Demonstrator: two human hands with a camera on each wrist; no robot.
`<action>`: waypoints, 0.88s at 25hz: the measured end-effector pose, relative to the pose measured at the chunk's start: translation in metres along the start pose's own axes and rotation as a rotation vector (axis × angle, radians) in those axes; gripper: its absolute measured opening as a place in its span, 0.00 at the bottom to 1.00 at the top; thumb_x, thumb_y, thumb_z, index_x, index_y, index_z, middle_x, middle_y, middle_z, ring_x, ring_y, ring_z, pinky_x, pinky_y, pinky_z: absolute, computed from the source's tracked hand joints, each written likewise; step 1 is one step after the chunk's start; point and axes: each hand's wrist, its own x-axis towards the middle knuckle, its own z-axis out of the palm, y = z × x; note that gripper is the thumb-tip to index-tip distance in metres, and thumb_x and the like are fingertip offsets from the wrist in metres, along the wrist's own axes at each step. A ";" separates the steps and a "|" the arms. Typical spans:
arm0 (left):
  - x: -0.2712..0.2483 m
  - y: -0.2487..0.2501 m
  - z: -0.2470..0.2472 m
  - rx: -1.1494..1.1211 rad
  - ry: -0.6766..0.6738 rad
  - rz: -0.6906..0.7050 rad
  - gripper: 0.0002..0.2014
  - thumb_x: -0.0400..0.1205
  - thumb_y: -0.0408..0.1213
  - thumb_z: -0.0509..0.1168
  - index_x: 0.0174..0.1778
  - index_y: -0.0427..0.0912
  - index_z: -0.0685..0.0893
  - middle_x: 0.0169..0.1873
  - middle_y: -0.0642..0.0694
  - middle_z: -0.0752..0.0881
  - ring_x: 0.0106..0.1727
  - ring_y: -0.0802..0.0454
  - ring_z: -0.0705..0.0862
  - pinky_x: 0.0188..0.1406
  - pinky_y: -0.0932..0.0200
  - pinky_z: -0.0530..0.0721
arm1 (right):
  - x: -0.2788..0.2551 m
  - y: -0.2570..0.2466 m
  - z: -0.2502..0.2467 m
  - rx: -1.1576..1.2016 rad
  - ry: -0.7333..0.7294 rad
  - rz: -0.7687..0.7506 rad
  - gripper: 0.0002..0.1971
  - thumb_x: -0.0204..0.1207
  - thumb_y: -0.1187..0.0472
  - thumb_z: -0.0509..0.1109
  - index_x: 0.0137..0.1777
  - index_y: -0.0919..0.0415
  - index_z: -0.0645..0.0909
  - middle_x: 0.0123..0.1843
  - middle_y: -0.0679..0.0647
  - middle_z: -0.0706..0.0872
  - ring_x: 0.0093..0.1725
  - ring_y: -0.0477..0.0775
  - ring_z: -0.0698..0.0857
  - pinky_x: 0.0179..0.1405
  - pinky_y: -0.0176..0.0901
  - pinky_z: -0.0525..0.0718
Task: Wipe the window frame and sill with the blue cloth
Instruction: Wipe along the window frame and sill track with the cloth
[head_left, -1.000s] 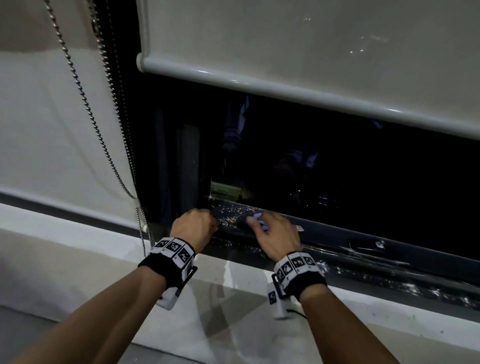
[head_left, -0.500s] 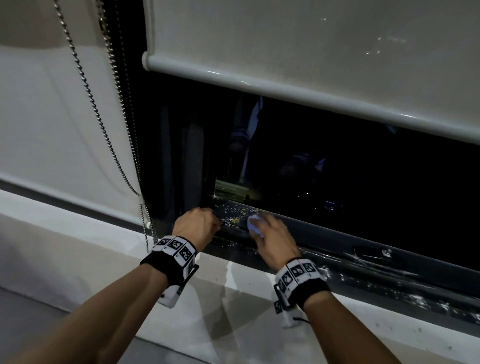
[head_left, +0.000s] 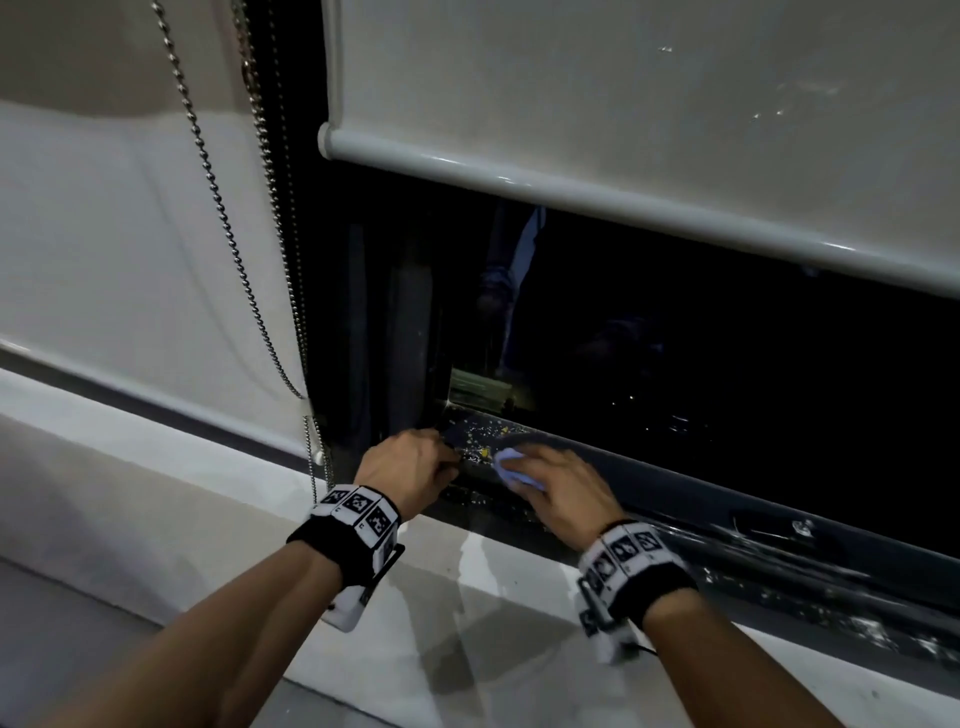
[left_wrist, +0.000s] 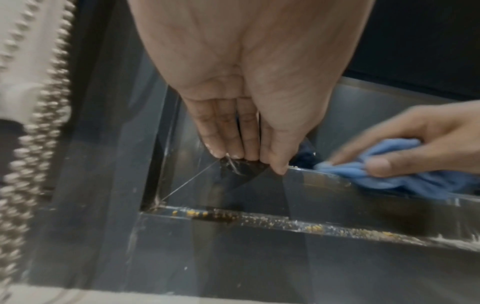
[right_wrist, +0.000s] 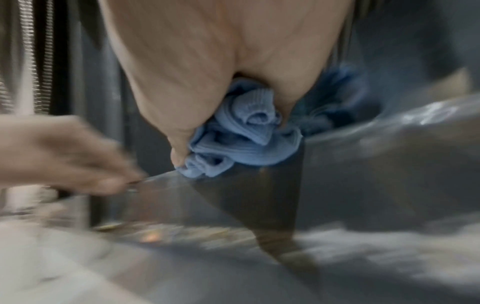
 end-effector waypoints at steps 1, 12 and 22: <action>-0.001 -0.003 0.002 -0.010 0.002 0.003 0.14 0.83 0.51 0.63 0.64 0.61 0.84 0.59 0.55 0.82 0.61 0.48 0.83 0.52 0.49 0.85 | -0.009 0.014 -0.006 -0.007 -0.010 0.011 0.19 0.79 0.40 0.56 0.69 0.33 0.76 0.72 0.35 0.78 0.67 0.51 0.80 0.68 0.50 0.77; -0.012 -0.030 -0.030 -0.287 0.623 0.096 0.22 0.76 0.38 0.74 0.67 0.49 0.83 0.60 0.47 0.80 0.59 0.44 0.81 0.63 0.50 0.81 | 0.040 0.000 -0.010 0.026 0.076 0.137 0.18 0.81 0.57 0.66 0.71 0.53 0.78 0.72 0.52 0.77 0.68 0.59 0.77 0.68 0.52 0.77; 0.002 -0.023 -0.029 -0.345 0.733 0.083 0.43 0.76 0.27 0.71 0.85 0.51 0.60 0.74 0.42 0.66 0.73 0.41 0.72 0.72 0.49 0.78 | 0.049 -0.011 -0.011 0.048 0.014 0.014 0.17 0.77 0.65 0.67 0.62 0.47 0.84 0.63 0.48 0.82 0.61 0.55 0.81 0.62 0.49 0.80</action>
